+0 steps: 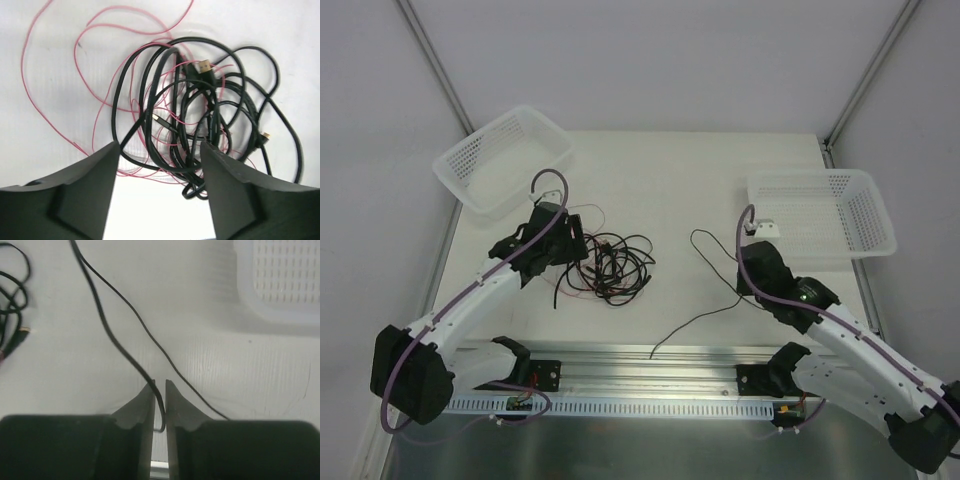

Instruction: Untangle the cables

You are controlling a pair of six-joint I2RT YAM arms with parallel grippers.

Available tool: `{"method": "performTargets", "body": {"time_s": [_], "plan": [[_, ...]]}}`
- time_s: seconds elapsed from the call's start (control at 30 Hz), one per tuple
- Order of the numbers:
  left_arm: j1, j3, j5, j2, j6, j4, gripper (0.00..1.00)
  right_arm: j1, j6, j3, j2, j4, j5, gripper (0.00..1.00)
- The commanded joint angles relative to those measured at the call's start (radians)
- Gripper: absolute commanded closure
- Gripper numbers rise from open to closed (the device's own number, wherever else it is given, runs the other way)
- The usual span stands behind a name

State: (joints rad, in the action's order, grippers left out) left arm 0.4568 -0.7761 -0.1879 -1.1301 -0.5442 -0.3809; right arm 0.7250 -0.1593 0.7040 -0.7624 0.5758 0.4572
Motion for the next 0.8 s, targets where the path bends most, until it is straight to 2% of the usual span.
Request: {"method": "performTargets", "body": {"time_s": [0.0,0.03,0.17,0.27,0.43,0.6,0.77], "plan": [[-0.003,-0.086,0.036,0.081,0.09,-0.073,0.32,-0.03,-0.117,-0.047,-0.073,0.058,0.005,0.8],[-0.003,-0.098,0.05,0.11,0.119,-0.085,0.27,-0.041,-0.115,-0.06,-0.124,0.052,-0.011,0.72],[-0.004,-0.147,0.068,0.176,0.203,-0.115,0.21,-0.093,-0.102,-0.054,-0.264,0.012,-0.067,0.68],[-0.003,-0.16,0.038,0.216,0.28,-0.115,0.18,-0.119,-0.071,-0.037,-0.366,-0.036,-0.106,0.54],[-0.003,-0.121,-0.044,0.231,0.389,-0.108,0.15,-0.139,-0.026,-0.011,-0.489,-0.085,-0.156,0.51],[-0.004,-0.042,-0.071,0.222,0.408,-0.073,0.15,-0.164,0.004,0.003,-0.554,-0.113,-0.164,0.5],[-0.004,-0.034,-0.096,0.216,0.425,-0.069,0.15,-0.193,0.03,0.014,-0.597,-0.128,-0.218,0.5]]}}
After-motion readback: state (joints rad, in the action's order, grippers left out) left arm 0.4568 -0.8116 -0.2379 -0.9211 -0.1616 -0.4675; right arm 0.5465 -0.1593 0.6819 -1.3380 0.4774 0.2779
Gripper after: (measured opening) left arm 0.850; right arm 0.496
